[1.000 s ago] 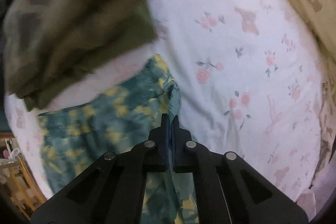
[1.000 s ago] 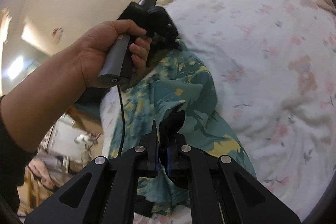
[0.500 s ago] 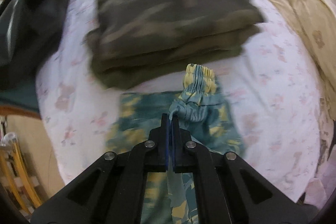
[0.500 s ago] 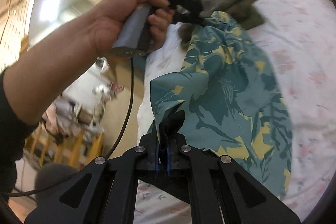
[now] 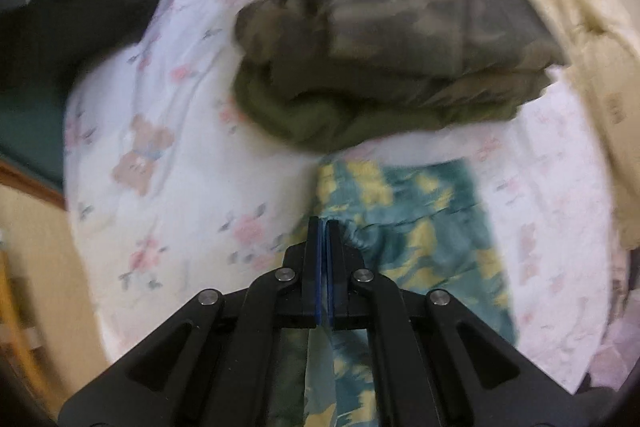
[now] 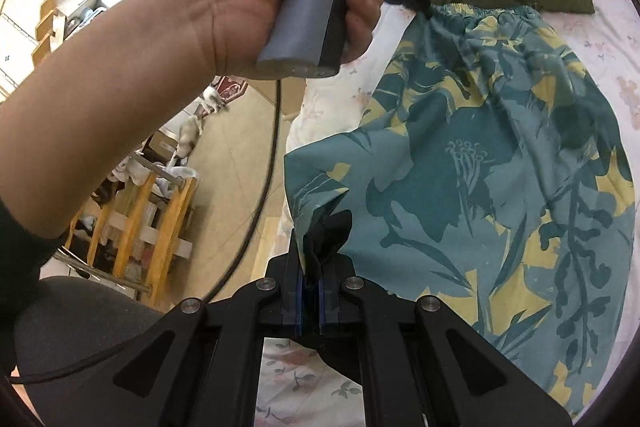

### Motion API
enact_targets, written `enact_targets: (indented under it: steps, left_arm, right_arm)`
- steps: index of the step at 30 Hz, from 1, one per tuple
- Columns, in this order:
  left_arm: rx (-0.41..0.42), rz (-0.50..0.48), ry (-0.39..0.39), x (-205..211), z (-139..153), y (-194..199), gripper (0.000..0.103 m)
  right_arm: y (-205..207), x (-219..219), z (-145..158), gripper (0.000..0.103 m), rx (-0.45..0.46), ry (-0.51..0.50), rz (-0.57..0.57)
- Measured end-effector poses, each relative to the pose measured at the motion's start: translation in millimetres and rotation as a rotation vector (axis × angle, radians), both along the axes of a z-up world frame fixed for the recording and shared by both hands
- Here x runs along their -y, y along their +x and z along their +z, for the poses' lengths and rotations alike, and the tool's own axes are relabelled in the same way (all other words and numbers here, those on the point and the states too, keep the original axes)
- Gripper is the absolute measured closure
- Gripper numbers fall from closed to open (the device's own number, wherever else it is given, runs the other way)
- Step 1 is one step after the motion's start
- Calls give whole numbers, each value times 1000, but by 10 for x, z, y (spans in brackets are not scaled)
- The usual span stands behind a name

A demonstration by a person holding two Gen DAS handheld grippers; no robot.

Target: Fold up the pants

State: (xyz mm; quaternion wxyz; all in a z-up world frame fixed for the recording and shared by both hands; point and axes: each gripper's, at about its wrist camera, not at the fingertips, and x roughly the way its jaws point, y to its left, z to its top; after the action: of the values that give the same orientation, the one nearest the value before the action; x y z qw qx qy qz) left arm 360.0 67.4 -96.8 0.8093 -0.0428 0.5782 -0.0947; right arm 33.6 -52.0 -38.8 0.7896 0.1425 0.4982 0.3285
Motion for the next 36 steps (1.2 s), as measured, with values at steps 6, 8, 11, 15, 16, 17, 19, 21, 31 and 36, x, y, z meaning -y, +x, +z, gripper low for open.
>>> enact_targets:
  steps: [6,8,11,15,16,17,19,21,31,36]
  left_arm:
    - [-37,30,114,-28,-153,52,101]
    - [-78,43,135,-154,-223,29,99]
    - [-96,58,165,-376,-201,-38,68]
    - [-43,128,178,-750,103,-323,48]
    - [-38,135,168,-818,176,-404,47]
    - [-24,149,158,-908,292,-548,47]
    - [-9,164,151,-1031,425,-761,38]
    - [-1,189,128,-1102,530,-1026,30]
    - [-160,208,63,-928,192,-1773,29]
    - [-271,238,-18,-896,-97,-1989,29]
  right_arm:
    - [61,-133,-156,98,-49,0,19]
    - [65,-160,-255,98,-66,-7,35]
    - [88,-206,-314,98,-79,-13,65]
    - [63,-339,-344,93,-64,-47,132]
    - [22,-433,-343,89,-51,-78,179]
    - [11,-498,-331,88,-36,-94,212]
    - [-97,-659,-280,85,16,-132,310]
    - [-261,-801,-222,82,44,-149,420]
    - [-605,66,53,82,-36,-71,397]
    - [-201,1193,35,35,-133,-28,-11]
